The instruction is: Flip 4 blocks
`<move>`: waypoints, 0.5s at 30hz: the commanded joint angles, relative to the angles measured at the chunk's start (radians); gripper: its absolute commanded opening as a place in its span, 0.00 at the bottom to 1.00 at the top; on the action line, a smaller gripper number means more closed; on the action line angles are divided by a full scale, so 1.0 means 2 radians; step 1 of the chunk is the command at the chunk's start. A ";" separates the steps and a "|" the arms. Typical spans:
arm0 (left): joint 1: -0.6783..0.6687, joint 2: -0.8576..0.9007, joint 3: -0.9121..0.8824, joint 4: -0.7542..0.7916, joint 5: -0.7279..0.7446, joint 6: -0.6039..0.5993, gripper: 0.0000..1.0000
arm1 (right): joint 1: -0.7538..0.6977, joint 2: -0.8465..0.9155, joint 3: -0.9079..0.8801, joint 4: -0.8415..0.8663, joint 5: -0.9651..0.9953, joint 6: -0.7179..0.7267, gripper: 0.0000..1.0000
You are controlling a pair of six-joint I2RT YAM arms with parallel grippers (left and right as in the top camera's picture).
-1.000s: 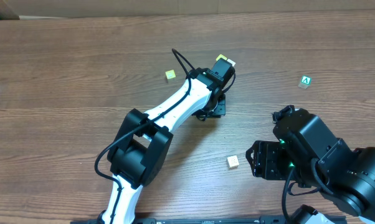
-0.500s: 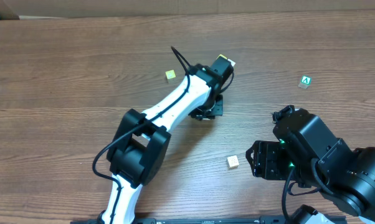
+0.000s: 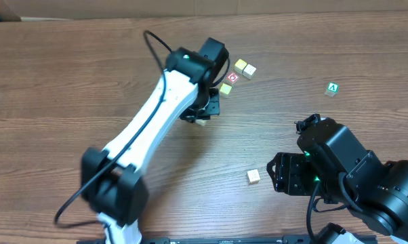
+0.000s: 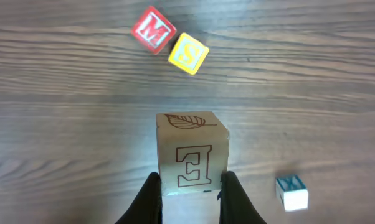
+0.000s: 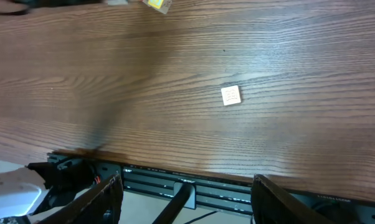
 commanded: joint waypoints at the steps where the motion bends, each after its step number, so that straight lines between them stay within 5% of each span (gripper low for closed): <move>1: -0.010 -0.076 -0.037 -0.002 -0.023 -0.010 0.05 | -0.003 -0.002 0.010 0.003 0.005 -0.002 0.67; 8: -0.036 -0.211 -0.232 0.072 -0.014 -0.066 0.05 | -0.003 -0.002 0.010 0.003 0.009 0.001 0.67; 15: -0.089 -0.287 -0.452 0.231 0.085 -0.106 0.04 | -0.003 -0.002 0.010 0.014 0.018 0.002 0.67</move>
